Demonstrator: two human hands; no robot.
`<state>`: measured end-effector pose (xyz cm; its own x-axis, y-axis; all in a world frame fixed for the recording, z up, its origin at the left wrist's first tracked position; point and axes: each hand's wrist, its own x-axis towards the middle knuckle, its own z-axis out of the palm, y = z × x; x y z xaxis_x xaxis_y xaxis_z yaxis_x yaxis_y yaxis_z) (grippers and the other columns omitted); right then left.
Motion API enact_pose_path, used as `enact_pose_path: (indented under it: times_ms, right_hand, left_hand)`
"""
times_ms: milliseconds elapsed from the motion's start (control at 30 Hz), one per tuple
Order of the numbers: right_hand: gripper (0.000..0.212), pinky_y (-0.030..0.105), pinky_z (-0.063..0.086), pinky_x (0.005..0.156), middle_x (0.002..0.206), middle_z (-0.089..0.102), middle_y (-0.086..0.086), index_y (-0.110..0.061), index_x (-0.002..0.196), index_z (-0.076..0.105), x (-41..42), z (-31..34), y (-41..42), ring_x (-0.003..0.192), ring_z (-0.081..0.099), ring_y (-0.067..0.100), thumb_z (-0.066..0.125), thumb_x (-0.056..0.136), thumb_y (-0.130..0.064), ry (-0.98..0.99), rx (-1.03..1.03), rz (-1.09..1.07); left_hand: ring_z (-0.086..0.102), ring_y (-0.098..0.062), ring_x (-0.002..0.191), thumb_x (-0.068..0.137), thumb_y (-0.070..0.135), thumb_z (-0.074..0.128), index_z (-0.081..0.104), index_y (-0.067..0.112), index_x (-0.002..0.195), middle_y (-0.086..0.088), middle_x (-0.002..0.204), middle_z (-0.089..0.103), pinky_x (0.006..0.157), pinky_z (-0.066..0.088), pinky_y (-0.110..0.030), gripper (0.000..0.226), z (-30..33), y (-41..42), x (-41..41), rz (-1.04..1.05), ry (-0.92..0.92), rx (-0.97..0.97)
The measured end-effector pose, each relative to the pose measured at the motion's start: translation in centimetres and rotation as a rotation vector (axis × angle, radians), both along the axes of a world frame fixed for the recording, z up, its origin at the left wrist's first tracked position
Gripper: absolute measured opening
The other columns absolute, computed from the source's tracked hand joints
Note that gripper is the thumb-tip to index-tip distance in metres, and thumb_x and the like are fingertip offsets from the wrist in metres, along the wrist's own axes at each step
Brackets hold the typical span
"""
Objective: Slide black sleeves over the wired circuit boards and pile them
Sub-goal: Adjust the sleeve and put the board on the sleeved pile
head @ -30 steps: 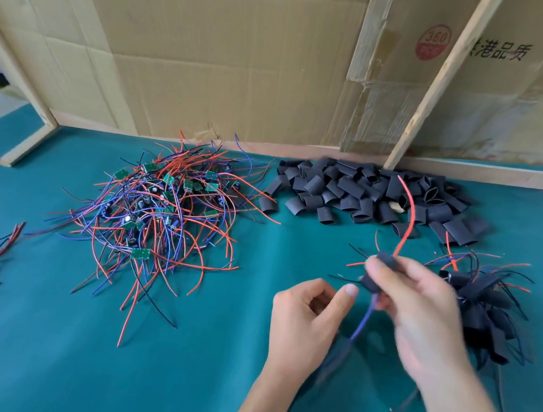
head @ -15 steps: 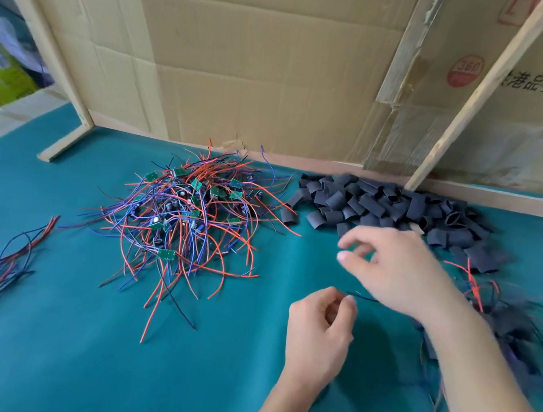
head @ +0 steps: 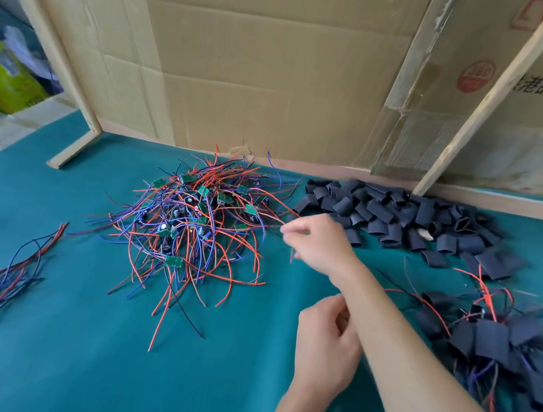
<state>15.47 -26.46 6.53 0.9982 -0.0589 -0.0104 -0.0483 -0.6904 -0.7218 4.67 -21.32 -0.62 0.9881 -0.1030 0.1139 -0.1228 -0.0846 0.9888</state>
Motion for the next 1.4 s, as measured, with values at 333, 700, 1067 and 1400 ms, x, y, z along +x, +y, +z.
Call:
enact_pose_path:
  times_ms: [333,700,1067,1400]
  right_hand:
    - [0.028,0.024,0.042,0.055,0.088,0.079,0.014,-0.015,0.081,0.084,-9.4,2.9,-8.5,0.065,0.060,0.016,0.063,0.091,0.001,-0.297,0.673,-0.215]
    - [0.030,0.028,0.052,0.072,0.073,0.076,0.008,-0.016,0.066,0.081,-11.8,8.0,-9.8,0.070,0.065,0.027,0.055,0.075,-0.004,-0.648,0.770,-0.179]
    - [0.028,0.033,0.050,0.079,0.067,0.072,-0.009,-0.025,0.062,0.073,-17.3,3.4,-6.3,0.071,0.067,0.011,0.051,0.067,-0.043,-0.108,0.015,0.165]
    - [0.016,0.034,0.056,0.077,0.081,0.078,0.002,-0.023,0.078,0.080,-12.8,4.6,-9.2,0.075,0.069,0.013,0.069,0.075,-0.033,0.175,0.135,0.238]
  left_hand:
    - [0.073,-0.011,0.077,0.104,0.015,0.055,0.057,0.021,0.115,0.005,0.097,0.072,0.061,0.051,-0.014,0.012,0.9,0.1,-0.4,0.159,0.046,-0.246]
    - [0.064,-0.016,0.119,0.107,0.028,0.047,0.048,0.025,0.143,0.015,0.136,0.057,0.099,0.048,-0.020,0.036,0.8,-0.1,-0.5,0.252,0.054,-0.252]
    - [0.070,-0.024,0.064,0.095,0.056,0.037,0.066,0.005,0.099,-0.019,0.081,0.075,0.053,0.050,-0.025,0.058,1.1,0.4,-0.3,-0.007,0.157,-0.435]
    - [0.067,-0.019,0.057,0.101,0.009,0.056,0.067,0.018,0.092,-0.009,0.079,0.072,0.061,0.047,-0.029,0.017,0.7,0.4,-0.4,0.060,0.095,-0.234]
